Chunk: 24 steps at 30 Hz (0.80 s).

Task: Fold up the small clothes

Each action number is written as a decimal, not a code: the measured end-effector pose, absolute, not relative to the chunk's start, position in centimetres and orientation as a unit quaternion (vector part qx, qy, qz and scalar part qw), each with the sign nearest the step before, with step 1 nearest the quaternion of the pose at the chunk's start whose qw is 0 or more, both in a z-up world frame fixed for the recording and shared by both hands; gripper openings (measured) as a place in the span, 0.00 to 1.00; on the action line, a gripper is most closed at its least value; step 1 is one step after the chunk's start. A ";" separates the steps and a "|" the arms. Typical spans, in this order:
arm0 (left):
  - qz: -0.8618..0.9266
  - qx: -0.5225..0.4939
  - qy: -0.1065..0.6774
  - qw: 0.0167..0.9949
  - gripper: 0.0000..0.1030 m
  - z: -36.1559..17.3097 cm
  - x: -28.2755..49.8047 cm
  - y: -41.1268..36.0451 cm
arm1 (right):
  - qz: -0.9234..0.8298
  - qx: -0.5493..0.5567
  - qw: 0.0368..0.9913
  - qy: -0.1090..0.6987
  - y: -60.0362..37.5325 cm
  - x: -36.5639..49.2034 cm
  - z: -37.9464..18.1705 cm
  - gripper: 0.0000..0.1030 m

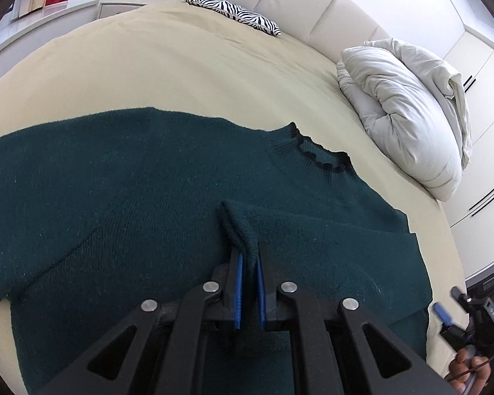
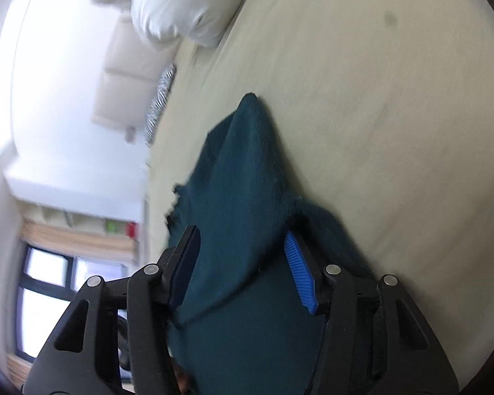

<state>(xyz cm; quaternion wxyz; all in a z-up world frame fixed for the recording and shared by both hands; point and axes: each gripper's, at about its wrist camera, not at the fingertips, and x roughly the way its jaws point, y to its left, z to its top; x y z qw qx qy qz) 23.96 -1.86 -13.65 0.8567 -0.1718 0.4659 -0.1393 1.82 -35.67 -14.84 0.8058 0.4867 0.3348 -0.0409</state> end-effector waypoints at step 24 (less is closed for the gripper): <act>-0.140 -0.141 0.448 0.872 0.08 -13.8 24.1 -2.9 | -0.153 0.236 0.886 0.370 -36.6 12.7 -12.0 0.05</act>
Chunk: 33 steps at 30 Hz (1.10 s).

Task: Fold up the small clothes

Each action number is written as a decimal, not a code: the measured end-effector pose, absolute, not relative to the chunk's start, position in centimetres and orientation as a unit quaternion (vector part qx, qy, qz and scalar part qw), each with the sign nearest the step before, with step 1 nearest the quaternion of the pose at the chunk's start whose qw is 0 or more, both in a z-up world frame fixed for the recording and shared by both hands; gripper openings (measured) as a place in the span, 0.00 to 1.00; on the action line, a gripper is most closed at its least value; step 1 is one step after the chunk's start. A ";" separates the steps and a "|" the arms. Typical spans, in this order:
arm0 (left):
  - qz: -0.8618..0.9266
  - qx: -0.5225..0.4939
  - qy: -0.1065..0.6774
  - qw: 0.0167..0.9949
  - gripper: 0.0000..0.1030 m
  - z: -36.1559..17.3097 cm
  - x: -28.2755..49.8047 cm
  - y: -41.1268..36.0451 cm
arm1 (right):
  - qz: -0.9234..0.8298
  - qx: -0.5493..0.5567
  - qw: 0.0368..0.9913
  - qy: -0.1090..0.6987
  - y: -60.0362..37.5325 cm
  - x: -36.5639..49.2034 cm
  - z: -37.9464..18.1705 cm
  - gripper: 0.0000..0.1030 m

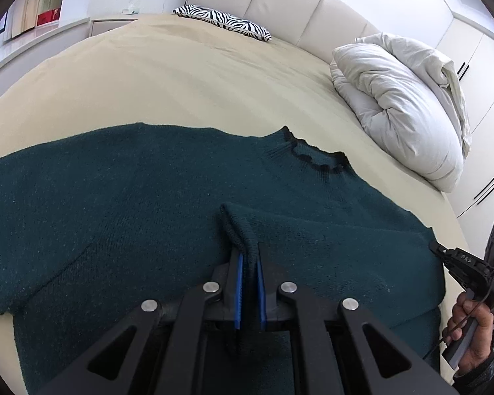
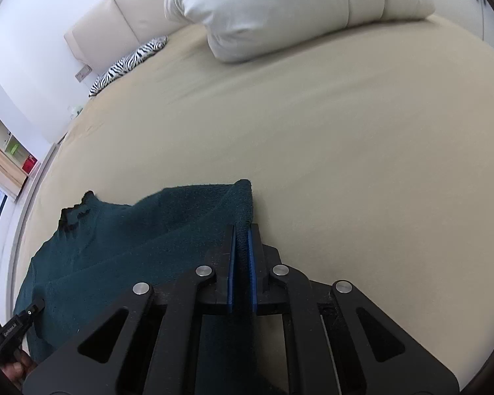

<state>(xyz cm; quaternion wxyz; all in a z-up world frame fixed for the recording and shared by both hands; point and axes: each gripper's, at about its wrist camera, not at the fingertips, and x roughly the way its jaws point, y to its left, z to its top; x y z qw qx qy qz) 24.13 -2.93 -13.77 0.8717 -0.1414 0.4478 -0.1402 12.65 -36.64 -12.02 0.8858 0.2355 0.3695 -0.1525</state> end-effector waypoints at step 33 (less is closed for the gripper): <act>-0.139 -0.139 0.432 0.880 0.10 -14.7 22.2 -1.9 | -0.103 0.215 0.891 0.386 -31.6 9.1 -14.3 0.22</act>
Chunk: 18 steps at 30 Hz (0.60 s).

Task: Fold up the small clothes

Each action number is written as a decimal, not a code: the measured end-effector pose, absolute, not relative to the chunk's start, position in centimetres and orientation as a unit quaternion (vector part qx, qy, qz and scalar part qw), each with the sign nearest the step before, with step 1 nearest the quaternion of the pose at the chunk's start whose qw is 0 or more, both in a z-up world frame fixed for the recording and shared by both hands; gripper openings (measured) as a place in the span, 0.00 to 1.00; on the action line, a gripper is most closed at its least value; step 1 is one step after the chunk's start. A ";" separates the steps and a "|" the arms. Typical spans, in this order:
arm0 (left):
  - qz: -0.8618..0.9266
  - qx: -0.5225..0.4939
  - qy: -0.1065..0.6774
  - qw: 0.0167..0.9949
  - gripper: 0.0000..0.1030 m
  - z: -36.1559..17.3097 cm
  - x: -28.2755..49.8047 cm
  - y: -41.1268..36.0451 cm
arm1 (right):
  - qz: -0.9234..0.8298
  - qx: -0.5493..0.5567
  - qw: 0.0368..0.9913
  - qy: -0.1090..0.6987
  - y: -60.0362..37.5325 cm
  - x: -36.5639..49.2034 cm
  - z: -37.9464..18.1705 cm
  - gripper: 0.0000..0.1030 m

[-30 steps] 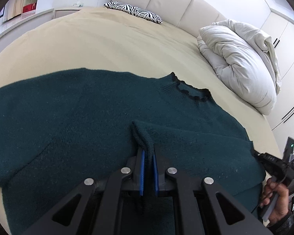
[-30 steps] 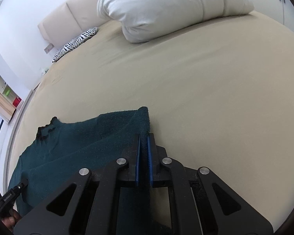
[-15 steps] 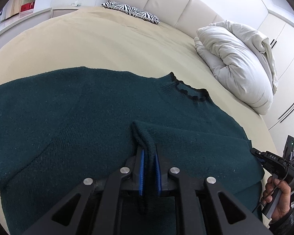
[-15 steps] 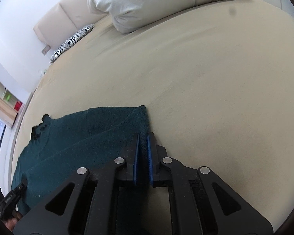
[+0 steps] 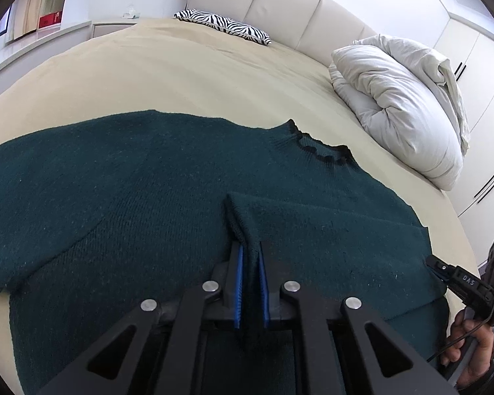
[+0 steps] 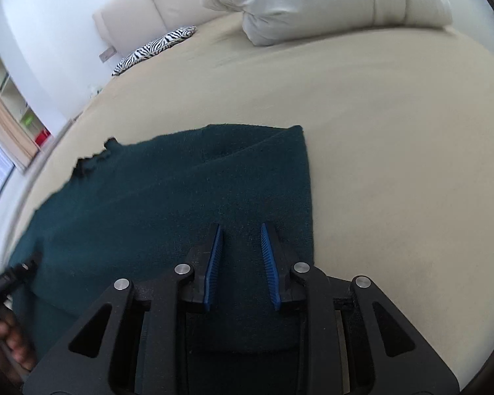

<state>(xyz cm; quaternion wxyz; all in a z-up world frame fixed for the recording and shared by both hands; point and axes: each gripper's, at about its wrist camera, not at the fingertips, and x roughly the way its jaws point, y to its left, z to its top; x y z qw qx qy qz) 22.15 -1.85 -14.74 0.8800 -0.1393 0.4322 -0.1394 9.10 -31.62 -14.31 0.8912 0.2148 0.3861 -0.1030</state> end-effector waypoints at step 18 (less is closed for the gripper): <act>-0.067 -0.239 0.353 0.902 0.75 -8.9 12.9 9.8 | -0.116 0.223 0.923 0.290 -29.4 3.6 -10.3 0.56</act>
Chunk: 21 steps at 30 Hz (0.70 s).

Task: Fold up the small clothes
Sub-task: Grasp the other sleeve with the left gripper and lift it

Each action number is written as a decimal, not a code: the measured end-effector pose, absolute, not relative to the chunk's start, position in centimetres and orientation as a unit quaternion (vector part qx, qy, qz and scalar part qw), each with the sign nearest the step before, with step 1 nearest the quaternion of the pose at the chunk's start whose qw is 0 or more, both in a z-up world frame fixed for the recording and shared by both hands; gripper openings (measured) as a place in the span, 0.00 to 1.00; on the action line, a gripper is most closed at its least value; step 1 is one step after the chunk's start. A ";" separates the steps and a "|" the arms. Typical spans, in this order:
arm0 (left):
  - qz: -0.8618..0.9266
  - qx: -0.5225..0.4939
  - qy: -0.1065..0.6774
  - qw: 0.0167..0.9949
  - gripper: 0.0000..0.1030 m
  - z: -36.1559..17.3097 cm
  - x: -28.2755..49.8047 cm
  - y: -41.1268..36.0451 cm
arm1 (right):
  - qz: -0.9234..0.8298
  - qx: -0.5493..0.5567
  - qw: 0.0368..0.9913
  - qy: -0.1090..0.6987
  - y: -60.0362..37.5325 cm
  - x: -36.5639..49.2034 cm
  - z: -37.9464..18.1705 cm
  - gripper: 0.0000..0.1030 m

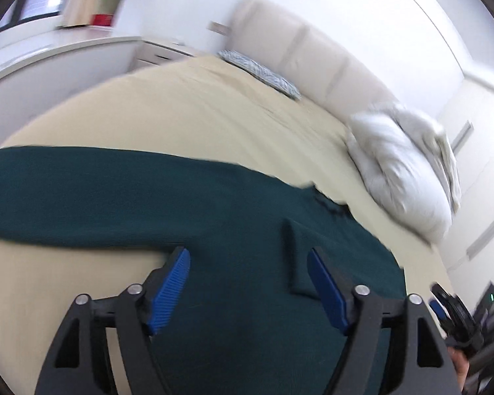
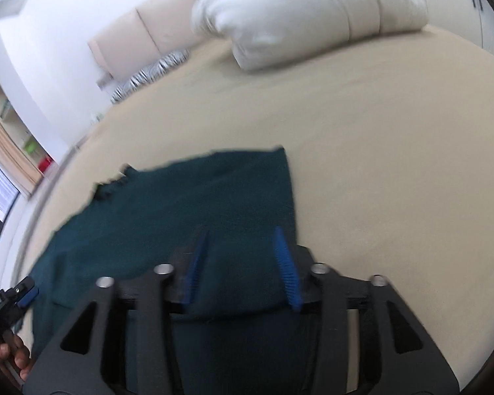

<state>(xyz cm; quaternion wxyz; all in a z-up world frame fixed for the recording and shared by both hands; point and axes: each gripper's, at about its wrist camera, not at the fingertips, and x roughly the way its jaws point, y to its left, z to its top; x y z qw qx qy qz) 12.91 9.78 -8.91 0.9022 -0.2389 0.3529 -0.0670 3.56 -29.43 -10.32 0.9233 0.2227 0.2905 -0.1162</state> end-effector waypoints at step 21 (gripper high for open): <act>0.109 -0.649 0.230 0.717 0.65 -18.4 7.7 37.5 | 0.045 0.227 0.924 0.303 -10.5 -0.2 -7.1 0.82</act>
